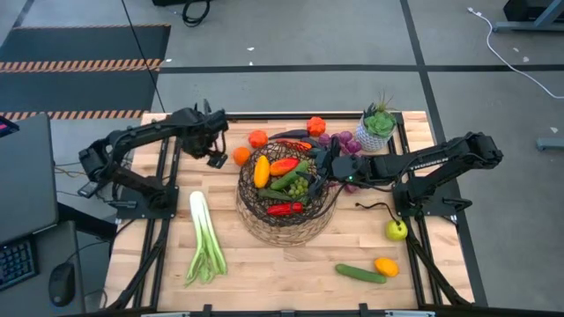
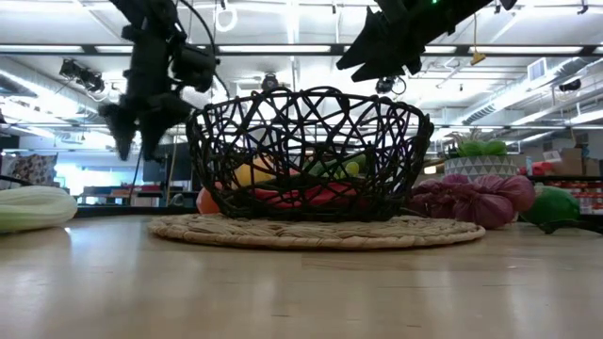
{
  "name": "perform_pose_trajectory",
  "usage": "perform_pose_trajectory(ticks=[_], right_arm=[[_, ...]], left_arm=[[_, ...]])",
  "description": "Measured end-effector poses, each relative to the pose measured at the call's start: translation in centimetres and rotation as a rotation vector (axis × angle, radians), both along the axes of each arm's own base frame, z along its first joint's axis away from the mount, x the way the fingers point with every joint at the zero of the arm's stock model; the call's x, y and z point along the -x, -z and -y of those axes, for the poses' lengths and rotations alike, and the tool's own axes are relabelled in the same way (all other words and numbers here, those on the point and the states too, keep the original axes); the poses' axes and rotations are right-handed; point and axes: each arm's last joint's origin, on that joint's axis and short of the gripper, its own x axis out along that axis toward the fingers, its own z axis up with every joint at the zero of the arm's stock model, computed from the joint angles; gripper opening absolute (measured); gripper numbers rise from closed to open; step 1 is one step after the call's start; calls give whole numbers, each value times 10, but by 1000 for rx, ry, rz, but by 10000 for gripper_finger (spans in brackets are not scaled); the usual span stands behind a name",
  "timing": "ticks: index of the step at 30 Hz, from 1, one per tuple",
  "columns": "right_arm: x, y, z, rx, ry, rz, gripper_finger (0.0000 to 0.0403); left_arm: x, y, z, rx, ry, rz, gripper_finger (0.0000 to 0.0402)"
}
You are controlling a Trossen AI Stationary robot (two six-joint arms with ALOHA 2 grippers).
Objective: Build produce basket
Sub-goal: Put the green celery into the black basket
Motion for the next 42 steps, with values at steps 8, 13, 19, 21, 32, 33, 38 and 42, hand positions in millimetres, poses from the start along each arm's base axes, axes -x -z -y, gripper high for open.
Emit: perform_pose_trajectory(ticks=[8, 13, 19, 21, 32, 33, 38, 42], right_arm=[[0, 0, 0, 2, -1, 2, 298], [0, 0, 0, 9, -6, -2, 298], [0, 0, -5, 11, -49, -8, 298], [0, 0, -7, 22, -61, -13, 298], [-2, -3, -14, 5, -158, 13, 298], [-2, -3, -16, 5, -165, 11, 298], [0, -2, -29, 7, -213, 2, 298], [2, -1, -37, 11, -244, -7, 298]], left_arm=[[-9, -5, 58, 93, -39, -132, 309], [-18, -5, 96, 79, -94, -147, 309], [-20, -2, 135, 26, -187, -157, 309], [-17, 3, 145, 7, -222, -168, 309], [-12, 52, 171, -1, -373, -57, 309], [-10, 54, 171, -7, -385, -66, 309], [-2, 64, 174, -32, -445, -96, 309], [-3, 76, 179, 1, -478, -22, 309]])
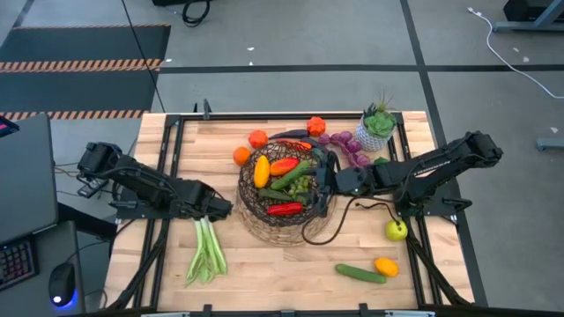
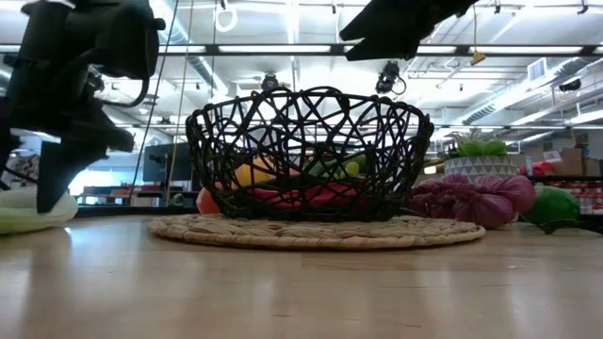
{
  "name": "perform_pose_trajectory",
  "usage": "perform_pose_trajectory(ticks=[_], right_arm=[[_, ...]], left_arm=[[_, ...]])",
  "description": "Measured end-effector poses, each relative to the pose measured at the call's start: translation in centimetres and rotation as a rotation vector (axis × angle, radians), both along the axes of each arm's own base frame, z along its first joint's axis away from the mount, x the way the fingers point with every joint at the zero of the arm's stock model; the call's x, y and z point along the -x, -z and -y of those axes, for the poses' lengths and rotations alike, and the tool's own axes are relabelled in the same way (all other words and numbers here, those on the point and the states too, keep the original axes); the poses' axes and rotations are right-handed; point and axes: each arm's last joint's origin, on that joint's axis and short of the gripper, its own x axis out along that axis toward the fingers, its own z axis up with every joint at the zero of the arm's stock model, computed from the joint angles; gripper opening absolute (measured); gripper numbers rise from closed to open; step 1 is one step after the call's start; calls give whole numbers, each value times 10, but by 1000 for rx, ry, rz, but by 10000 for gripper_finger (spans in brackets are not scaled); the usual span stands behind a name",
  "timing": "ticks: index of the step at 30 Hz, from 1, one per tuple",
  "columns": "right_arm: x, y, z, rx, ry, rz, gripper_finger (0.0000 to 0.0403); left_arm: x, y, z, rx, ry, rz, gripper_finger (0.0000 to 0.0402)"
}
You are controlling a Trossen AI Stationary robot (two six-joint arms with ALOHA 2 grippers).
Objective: Build produce basket
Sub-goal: Put the green celery into the black basket
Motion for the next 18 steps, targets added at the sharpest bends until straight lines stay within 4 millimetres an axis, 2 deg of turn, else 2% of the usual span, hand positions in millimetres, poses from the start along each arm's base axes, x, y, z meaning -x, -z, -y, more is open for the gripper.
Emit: perform_pose_trajectory(ticks=[4, 12, 15, 18], right_arm=[[2, 2, -6, 9, -17, -28, 298], [4, 4, -11, 13, -35, -45, 298], [4, 4, -11, 12, -33, -45, 298], [4, 4, -11, 5, -29, -43, 298]], left_arm=[[1, 9, 4, 9, -21, 47, 309], [1, 11, 3, -19, 7, 55, 304], [1, 11, 1, -20, 32, 52, 281], [1, 11, -1, -18, 59, 49, 239]])
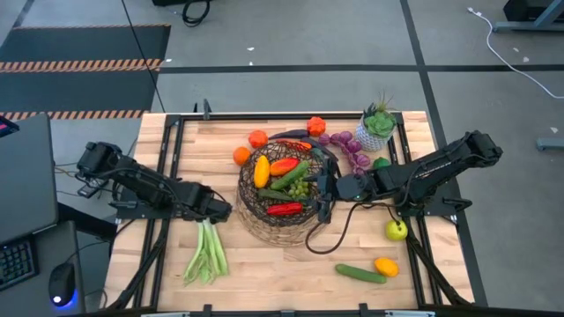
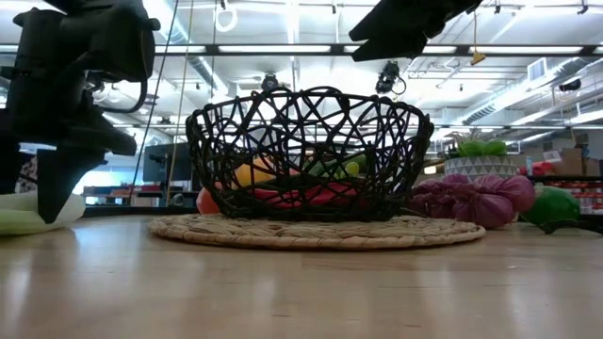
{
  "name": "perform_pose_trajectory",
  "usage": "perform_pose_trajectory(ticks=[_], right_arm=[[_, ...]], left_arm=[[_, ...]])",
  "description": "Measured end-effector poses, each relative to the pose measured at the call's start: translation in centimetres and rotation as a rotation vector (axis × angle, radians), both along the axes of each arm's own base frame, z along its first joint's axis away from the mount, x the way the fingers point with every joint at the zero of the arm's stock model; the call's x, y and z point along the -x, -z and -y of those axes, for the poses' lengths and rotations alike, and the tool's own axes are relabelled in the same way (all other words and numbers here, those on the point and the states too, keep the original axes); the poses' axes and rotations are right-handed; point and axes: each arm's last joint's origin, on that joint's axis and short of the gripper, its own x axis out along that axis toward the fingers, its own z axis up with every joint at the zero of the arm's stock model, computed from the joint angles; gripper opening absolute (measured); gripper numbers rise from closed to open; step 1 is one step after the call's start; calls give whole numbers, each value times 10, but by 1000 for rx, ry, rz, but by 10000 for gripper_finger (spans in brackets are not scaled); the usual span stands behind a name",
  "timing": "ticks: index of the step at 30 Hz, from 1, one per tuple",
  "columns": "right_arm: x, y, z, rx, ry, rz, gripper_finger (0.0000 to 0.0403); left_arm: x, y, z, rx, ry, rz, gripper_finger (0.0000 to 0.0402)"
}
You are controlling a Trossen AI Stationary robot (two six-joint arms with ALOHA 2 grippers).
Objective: Build produce basket
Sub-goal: Put the green celery into the black basket
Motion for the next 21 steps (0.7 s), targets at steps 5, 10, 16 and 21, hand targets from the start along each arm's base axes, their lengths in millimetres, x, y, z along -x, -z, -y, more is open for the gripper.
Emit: perform_pose_trajectory(ticks=[5, 10, 16, 21], right_arm=[[1, 0, -4, -18, -5, 3, 298], [3, 0, -12, -35, -24, 2, 298], [8, 3, -20, -29, -7, -16, 298], [11, 4, -25, -23, 13, -25, 298]], left_arm=[[0, -1, -4, 14, 44, -6, 148], [-1, -13, -11, -13, 115, 7, 69], [-6, -53, -17, -70, 178, 72, 33], [-6, -92, -21, -90, 210, 95, 37]])
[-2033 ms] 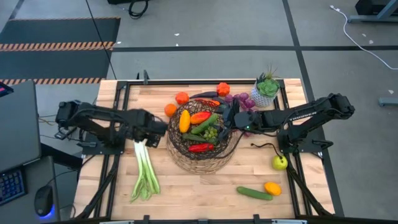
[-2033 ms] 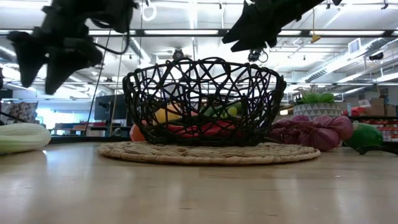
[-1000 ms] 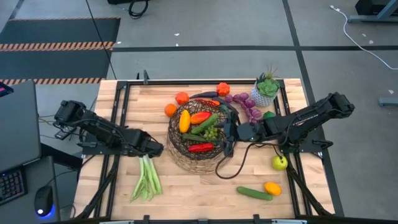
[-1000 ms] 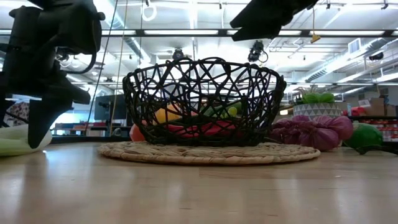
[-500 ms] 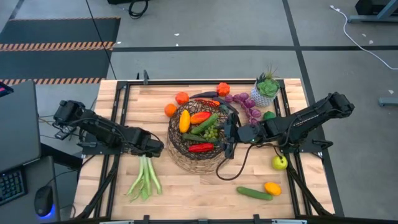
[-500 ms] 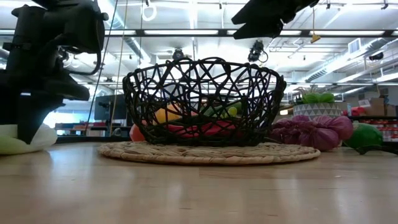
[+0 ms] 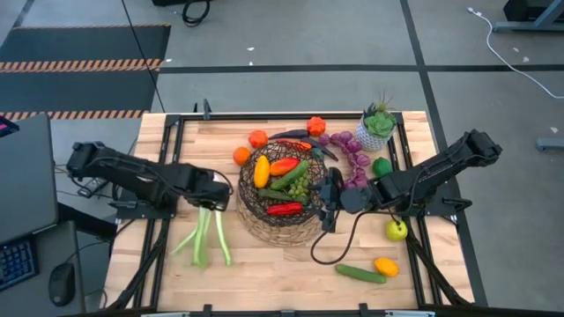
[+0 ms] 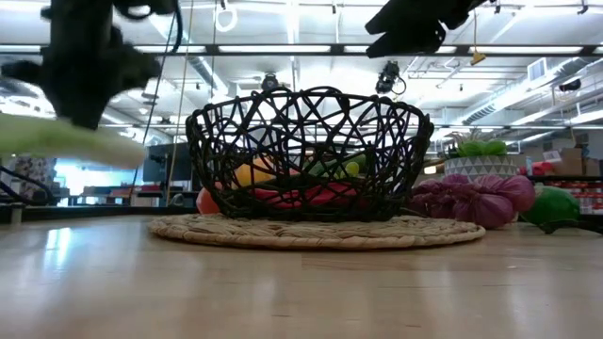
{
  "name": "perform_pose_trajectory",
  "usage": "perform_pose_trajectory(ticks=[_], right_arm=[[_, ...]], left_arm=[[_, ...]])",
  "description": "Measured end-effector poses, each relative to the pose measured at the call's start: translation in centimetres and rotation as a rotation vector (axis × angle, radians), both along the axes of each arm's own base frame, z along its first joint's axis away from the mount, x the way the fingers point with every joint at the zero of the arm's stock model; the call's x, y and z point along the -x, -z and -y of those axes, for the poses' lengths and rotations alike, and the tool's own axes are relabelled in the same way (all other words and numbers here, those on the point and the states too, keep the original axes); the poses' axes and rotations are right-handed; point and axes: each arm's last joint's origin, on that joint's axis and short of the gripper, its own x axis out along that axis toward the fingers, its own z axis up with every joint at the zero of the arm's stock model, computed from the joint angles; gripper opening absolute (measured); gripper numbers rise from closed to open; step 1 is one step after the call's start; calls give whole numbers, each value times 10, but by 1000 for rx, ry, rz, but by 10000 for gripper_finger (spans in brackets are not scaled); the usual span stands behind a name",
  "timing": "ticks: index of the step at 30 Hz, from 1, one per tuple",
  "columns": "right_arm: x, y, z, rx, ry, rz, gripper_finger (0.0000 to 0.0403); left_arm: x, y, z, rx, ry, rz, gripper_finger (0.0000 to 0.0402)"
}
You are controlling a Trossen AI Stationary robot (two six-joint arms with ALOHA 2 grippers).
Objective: Build produce basket
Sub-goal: Put the green celery into the black basket
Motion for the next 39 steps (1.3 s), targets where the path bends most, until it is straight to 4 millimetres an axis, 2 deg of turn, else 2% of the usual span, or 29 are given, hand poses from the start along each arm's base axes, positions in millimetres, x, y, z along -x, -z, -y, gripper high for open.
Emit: perform_pose_trajectory(ticks=[5, 10, 13, 15, 18, 21, 31, 35, 39], right_arm=[[0, -1, -4, -10, -9, 15, 298], [5, -8, -4, -17, -13, 37, 298], [11, -11, -2, -13, 17, 38, 298], [15, -13, 0, -17, 39, 27, 298], [22, -15, 3, -22, 68, 17, 298], [27, -17, 4, -14, 90, 10, 298], [33, -19, 4, -6, 107, 3, 298], [34, -17, 4, -3, 110, -16, 298], [36, -15, 6, 9, 136, -35, 298]], left_arm=[[-5, -54, -2, -41, 40, 98, 44], [-13, -108, -10, -139, 49, 306, 40], [-19, -129, -20, -224, 59, 395, 42], [-23, -135, -26, -268, 65, 428, 42], [-34, -137, -36, -293, 75, 482, 42], [-51, -130, -46, -249, 115, 485, 41], [-109, -87, -74, -134, 266, 440, 50], [-122, -71, -83, -101, 311, 415, 83], [-128, -67, -88, -107, 352, 424, 146]])
